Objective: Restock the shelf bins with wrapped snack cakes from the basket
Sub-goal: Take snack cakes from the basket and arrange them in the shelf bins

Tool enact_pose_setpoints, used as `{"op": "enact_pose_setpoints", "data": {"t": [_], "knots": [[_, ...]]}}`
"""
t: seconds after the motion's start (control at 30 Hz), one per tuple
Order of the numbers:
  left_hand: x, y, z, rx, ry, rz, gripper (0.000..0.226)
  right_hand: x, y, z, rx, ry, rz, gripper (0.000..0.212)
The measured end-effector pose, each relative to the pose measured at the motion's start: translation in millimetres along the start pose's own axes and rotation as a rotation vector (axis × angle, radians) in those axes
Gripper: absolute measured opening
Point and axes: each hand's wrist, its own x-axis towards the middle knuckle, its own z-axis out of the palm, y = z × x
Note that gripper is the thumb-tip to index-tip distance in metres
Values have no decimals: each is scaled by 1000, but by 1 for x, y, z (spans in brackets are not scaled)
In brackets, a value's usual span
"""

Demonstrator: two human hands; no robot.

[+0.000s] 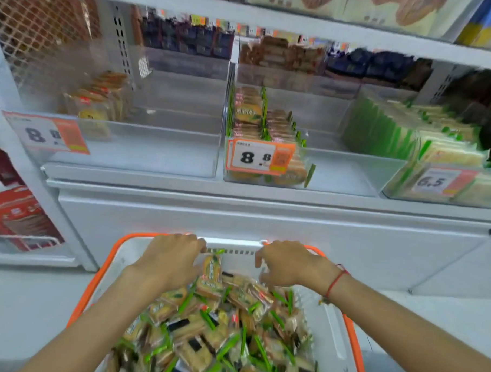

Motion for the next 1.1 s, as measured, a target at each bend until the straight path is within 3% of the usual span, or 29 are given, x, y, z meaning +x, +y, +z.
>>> {"op": "enact_pose_setpoints", "data": {"t": [0.07,0.23,0.3,0.37,0.4,0.53,0.63,0.7,0.77,0.8,0.87,0.93,1.0,1.1], "knots": [[-5,-2,30,-5,-77,-2,31,9,-7,33,30,-70,22,33],[-20,-16,99,-70,-283,136,60,14,-28,96,366,-154,-3,31],[-29,-20,114,-102,-283,142,84,14,-42,115,572,-137,12,38],[-32,-23,127,-108,-248,126,108,15,-56,128,626,-139,25,48],[-32,-22,129,-104,-228,119,109,15,-62,133,623,-146,31,47],[-22,-19,125,-117,-244,75,58,20,-66,131,703,-89,112,35],[-13,-19,115,-146,-322,61,44,22,-51,109,745,-35,145,7],[-8,-17,107,-299,-160,-11,31,22,-36,89,745,-40,160,20],[-5,-9,87,-545,-11,-212,42,22,-25,68,728,-11,132,20],[-4,-6,75,-687,-43,-313,50,20,-23,58,738,47,104,20],[-1,-2,54,-1027,-279,-457,58,17,-25,41,786,237,-10,22],[-2,0,42,-1290,-405,-428,47,13,-31,27,798,417,-144,25],[-1,1,39,-1409,-307,-364,38,9,-31,14,701,502,-219,31],[2,0,34,-1476,-135,-336,29,1,-16,-4,637,272,-197,79]]}}
